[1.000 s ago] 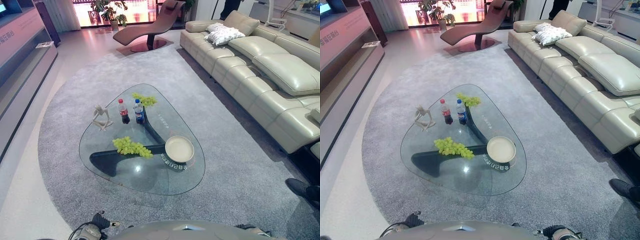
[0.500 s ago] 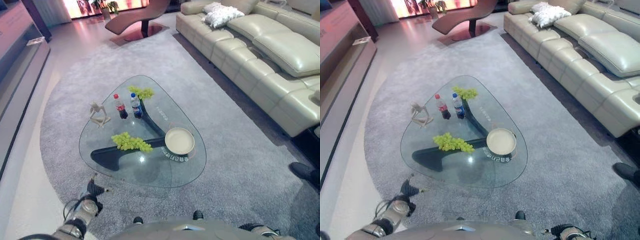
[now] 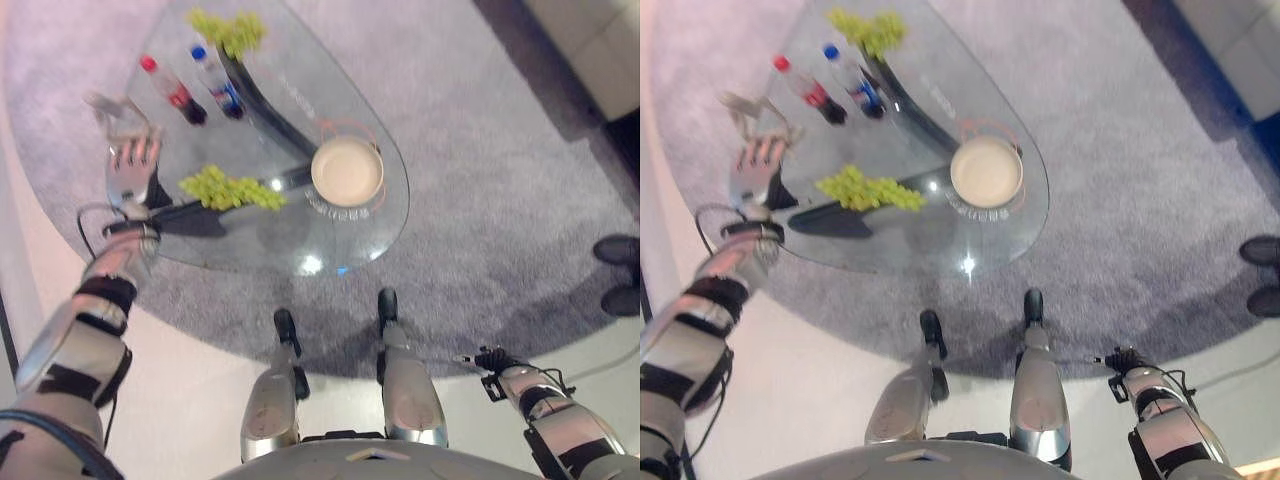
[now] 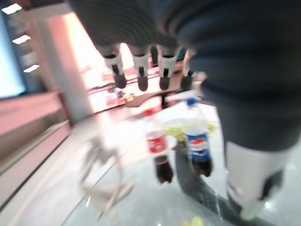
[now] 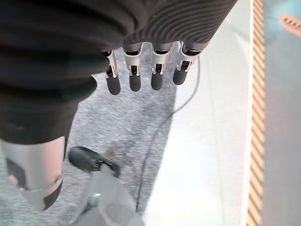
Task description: Pick up fruits into the plate
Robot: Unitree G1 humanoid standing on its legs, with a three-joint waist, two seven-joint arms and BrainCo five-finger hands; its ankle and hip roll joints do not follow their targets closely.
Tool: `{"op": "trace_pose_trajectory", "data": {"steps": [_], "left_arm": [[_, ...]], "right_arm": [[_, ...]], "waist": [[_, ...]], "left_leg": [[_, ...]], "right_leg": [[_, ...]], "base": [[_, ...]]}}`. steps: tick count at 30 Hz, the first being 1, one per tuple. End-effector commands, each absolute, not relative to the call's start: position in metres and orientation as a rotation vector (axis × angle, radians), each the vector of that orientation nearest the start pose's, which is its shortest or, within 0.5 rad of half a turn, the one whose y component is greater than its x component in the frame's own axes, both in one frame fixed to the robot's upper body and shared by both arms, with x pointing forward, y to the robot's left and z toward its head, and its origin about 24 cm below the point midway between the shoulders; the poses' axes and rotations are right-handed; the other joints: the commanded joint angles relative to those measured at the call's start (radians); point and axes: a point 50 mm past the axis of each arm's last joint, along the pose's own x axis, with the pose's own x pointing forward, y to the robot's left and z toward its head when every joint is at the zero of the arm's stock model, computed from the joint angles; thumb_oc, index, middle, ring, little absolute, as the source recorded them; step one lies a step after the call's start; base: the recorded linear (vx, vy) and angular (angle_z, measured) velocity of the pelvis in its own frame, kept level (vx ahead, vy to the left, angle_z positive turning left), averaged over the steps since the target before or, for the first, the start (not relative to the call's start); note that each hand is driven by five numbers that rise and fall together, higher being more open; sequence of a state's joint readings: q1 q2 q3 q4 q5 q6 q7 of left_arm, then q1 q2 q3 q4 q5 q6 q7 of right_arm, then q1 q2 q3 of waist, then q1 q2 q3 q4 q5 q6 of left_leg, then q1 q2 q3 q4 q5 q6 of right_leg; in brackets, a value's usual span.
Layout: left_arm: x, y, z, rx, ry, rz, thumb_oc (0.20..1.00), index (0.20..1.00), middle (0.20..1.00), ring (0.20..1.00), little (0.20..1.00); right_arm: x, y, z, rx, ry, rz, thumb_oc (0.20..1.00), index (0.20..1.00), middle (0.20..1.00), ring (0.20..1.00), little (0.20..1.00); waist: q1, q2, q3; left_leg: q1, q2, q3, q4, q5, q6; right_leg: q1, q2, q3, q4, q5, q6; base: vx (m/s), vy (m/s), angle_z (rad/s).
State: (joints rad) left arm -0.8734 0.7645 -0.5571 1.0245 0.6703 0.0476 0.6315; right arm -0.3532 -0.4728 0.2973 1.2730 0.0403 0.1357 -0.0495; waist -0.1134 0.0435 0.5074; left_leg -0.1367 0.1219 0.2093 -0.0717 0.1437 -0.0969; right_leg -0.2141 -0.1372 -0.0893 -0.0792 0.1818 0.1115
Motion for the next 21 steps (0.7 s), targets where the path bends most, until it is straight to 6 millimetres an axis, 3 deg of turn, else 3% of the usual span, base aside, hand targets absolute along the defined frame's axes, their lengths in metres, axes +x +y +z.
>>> {"op": "trace_pose_trajectory", "data": {"steps": [1, 11, 21], "left_arm": [[0.364, 0.327, 0.196, 1.925, -0.203, 0.641, 1.000, 1.000, 1.000, 1.000, 1.000], [0.382, 0.306, 0.236, 1.954, -0.289, 0.617, 1.000, 1.000, 1.000, 1.000, 1.000], [0.396, 0.280, 0.247, 1.944, -0.320, 0.463, 1.000, 1.000, 1.000, 1.000, 1.000]], "right_arm": [[0.208, -0.319, -0.085, -0.646, 1.058, -0.194, 1.000, 1.000, 1.000, 1.000, 1.000], [0.228, -0.311, -0.075, -0.682, 1.006, -0.164, 1.000, 1.000, 1.000, 1.000, 1.000], [0.250, -0.308, -0.059, -0.686, 0.911, -0.173, 1.000, 1.000, 1.000, 1.000, 1.000]], "waist": [[-0.014, -0.039, 0.007], [-0.040, -0.057, 0.013], [-0.061, -0.055, 0.013]], "left_leg": [[-0.133, -0.060, -0.005, 0.175, -0.143, 0.029], [-0.283, -0.066, 0.018, 0.206, -0.136, 0.026], [-0.413, -0.065, 0.030, 0.262, -0.138, 0.020]], "right_leg": [[-0.104, 0.010, 0.001, 0.204, -0.159, -0.002], [-0.271, 0.013, -0.013, 0.243, -0.145, 0.002], [-0.397, 0.023, -0.021, 0.285, -0.147, -0.007]], "base": [[-0.05, 0.003, -0.08], [-0.04, -0.004, -0.01], [-0.01, 0.000, 0.00]]}}
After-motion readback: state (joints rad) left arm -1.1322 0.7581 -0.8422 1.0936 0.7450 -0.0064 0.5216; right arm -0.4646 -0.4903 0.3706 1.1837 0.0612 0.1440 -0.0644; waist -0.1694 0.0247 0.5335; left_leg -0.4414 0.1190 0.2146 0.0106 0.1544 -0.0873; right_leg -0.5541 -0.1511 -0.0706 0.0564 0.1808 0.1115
